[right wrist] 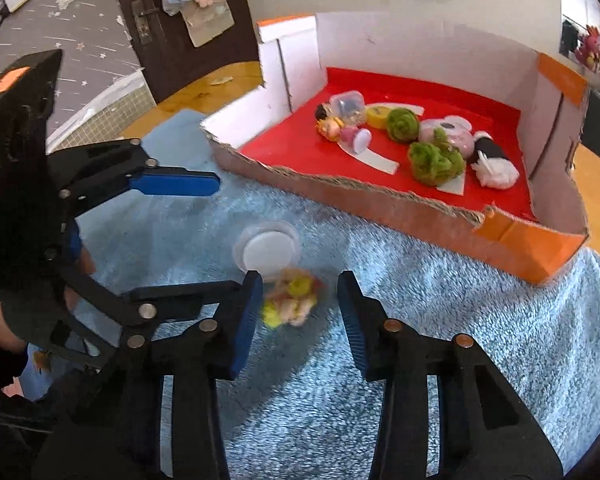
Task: Organize objects
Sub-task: 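Grasp the white round lid with the left gripper while the right grasps the yellow figurine, then lift the white lid and yellow figurine and carry both into the box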
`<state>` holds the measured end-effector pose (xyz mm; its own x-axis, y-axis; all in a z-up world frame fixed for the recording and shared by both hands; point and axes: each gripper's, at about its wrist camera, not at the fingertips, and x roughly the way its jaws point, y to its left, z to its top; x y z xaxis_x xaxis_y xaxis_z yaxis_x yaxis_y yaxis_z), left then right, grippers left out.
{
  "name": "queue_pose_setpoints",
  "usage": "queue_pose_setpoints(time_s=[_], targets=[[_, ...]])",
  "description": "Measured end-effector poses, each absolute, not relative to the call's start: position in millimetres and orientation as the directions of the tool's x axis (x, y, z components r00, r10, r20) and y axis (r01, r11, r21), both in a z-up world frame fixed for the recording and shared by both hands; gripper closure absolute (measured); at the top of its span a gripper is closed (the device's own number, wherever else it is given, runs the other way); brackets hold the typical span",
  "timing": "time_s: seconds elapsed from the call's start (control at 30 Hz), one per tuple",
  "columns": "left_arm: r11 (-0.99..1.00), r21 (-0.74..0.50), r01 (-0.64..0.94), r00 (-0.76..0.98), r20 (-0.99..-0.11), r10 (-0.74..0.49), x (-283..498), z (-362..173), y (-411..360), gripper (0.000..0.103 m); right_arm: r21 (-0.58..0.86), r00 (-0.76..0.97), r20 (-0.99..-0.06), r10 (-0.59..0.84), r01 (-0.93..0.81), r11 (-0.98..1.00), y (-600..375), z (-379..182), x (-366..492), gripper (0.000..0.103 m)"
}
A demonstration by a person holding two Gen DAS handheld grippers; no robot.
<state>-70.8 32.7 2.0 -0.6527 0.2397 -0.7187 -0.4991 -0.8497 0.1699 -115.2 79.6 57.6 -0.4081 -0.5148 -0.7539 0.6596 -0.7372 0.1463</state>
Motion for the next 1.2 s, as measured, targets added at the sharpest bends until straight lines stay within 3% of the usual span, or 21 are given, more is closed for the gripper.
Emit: queue_pose_setpoints(time_s=[0.2, 0.37, 0.53, 0.77, 0.87, 0.9, 0.93, 1.03, 1.2], targets=[[-0.819, 0.166, -0.55, -0.65, -0.701, 0.295, -68.6, 5.8, 32.5, 0.031, 0.153, -0.366, -0.781, -0.507, 0.674, -0.723, 76.0, 47.9, -120.0, 0.068], [-0.78, 0.208, -0.591, -0.647, -0.7, 0.303, -74.9, 4.3, 43.2, 0.032, 0.096, -0.4, -0.797, -0.452, 0.656, -0.749, 79.8, 49.9, -122.7, 0.08], [-0.783, 0.196, -0.59, -0.629, -0.72, 0.294, -89.3, -2.4, 43.0, 0.034, 0.007, -0.452, -0.807, -0.38, 0.637, -0.771, 85.5, 53.9, -119.1, 0.081], [-0.773, 0.214, -0.597, -0.619, -0.736, 0.275, -97.1, -14.6, 52.4, 0.037, 0.016, -0.457, -0.81, -0.367, 0.609, -0.793, 92.8, 50.5, -127.9, 0.081], [-0.783, 0.192, -0.591, -0.61, -0.741, 0.279, -99.4, -14.5, 52.5, 0.045, 0.019, -0.458, -0.809, -0.369, 0.607, -0.795, 92.4, 50.6, -127.6, 0.081], [-0.788, 0.192, -0.585, -0.614, -0.74, 0.275, -99.2, -14.5, 52.6, 0.056, 0.025, -0.458, -0.807, -0.373, 0.604, -0.797, 92.5, 50.8, -127.5, 0.081], [-0.794, 0.198, -0.575, -0.62, -0.739, 0.265, -98.9, -14.6, 52.8, 0.06, 0.029, -0.459, -0.805, -0.375, 0.601, -0.799, 93.2, 51.0, -127.3, 0.081], [-0.813, 0.223, -0.538, -0.648, -0.726, 0.23, -96.5, -13.2, 52.2, 0.06, 0.026, -0.468, -0.802, -0.373, 0.596, -0.803, 92.6, 50.9, -125.9, 0.081], [-0.847, 0.163, -0.506, -0.655, -0.711, 0.254, -91.5, -5.0, 40.7, 0.06, 0.03, -0.472, -0.798, -0.376, 0.591, -0.806, 93.1, 51.3, -124.1, 0.081]])
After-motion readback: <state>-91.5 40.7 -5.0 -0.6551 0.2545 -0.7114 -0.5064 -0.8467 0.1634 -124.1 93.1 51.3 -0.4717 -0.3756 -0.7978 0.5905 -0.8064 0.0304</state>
